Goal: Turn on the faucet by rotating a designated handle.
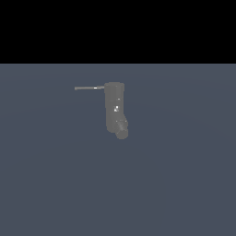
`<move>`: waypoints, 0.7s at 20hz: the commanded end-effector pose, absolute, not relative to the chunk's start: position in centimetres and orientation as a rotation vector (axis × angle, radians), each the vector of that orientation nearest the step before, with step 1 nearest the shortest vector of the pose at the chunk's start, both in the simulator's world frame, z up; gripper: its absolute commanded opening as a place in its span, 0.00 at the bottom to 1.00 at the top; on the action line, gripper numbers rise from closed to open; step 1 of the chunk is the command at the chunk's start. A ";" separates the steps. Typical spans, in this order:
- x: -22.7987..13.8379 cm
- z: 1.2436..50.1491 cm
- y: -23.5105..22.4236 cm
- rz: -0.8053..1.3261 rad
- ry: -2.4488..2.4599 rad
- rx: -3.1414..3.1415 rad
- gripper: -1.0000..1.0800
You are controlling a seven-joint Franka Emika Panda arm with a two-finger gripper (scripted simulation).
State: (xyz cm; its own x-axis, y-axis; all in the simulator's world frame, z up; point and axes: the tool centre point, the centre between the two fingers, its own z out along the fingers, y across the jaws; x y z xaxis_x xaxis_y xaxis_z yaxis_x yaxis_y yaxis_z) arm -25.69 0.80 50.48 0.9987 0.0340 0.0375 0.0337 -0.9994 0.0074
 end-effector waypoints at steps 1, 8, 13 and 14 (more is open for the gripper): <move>-25.7 50.5 0.8 0.059 0.053 3.134 0.00; -25.4 50.0 1.4 0.058 0.015 3.134 0.00; -24.8 48.9 2.6 0.056 -0.061 3.134 0.00; -24.6 48.7 2.9 0.055 -0.080 3.134 0.00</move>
State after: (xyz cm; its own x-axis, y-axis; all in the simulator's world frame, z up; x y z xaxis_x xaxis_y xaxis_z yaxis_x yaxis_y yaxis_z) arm -24.82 2.48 49.06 0.9988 -0.0338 0.0362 -0.0340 -0.9994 0.0055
